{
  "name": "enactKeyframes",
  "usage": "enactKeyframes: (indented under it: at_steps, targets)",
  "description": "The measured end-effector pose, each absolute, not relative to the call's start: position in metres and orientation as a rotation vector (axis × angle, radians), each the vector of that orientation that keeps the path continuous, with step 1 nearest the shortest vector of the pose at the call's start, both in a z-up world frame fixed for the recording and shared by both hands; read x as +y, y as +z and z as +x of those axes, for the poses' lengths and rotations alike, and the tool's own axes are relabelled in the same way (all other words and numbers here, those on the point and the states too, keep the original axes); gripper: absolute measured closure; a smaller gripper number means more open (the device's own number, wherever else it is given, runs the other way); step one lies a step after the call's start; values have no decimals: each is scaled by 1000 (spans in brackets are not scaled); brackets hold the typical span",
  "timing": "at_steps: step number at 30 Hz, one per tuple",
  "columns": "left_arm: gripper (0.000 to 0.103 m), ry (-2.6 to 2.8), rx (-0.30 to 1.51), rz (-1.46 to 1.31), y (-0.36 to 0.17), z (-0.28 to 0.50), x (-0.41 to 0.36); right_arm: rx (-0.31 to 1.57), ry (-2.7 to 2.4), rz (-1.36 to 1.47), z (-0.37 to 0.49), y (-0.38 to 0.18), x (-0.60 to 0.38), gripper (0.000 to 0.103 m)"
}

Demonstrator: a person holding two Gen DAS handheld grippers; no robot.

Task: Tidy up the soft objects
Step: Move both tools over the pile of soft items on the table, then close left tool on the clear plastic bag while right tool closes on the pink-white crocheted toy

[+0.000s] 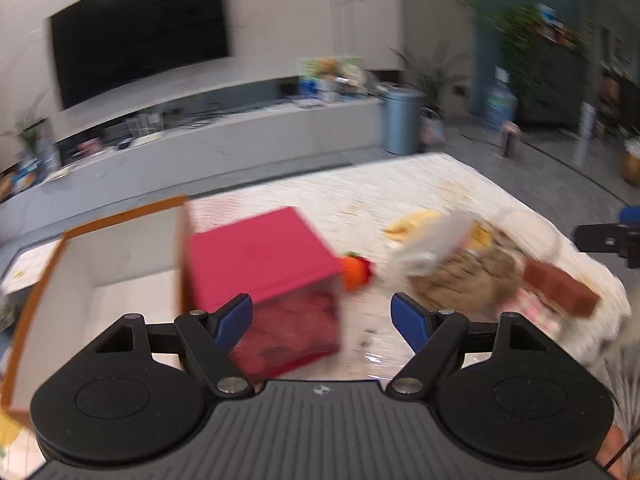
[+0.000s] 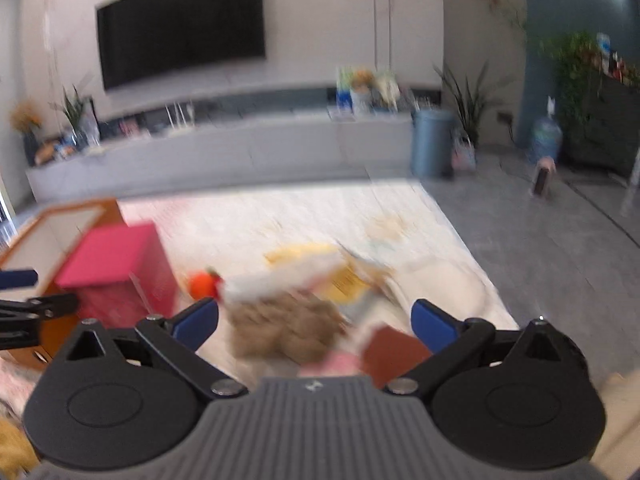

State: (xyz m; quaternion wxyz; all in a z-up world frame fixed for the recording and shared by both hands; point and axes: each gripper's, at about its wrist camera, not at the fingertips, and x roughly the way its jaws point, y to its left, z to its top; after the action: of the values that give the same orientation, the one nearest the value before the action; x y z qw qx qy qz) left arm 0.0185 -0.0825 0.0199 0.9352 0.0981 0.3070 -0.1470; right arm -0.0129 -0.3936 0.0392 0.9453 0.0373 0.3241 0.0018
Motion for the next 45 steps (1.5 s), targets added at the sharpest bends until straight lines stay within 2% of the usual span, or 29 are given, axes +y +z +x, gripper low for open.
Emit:
enactKeyframes:
  at_steps: [7, 12, 17, 21, 25, 30, 39, 40, 42, 45]
  targets:
    - [10, -523, 728, 385, -22, 29, -132, 959, 175, 106, 16, -6, -405, 3]
    - [10, -620, 738, 545, -35, 35, -145, 1053, 368, 231, 27, -29, -394, 3]
    - [6, -872, 716, 861, -39, 36, -159, 1152, 250, 350, 56, -65, -412, 5]
    - [6, -969, 762, 1005, -54, 44, -170, 1105, 179, 409, 58, -65, -416, 6]
    - [6, -1040, 780, 1144, -72, 52, -181, 1063, 88, 277, 56, -59, -398, 5]
    - [6, -1009, 798, 1278, -96, 69, -196, 1104, 21, 137, 59, -72, -378, 2]
    - [4, -995, 818, 1178, -99, 91, -192, 1109, -75, -14, 70, -84, -356, 2]
    - [6, -985, 829, 1154, -98, 92, -189, 1114, -70, -34, 70, -85, -354, 2]
    - [19, -970, 875, 1076, -95, 97, -183, 1118, -56, -47, 67, -87, -353, 2]
    - [30, -929, 918, 978, -91, 100, -171, 1107, -39, -17, 64, -84, -357, 3]
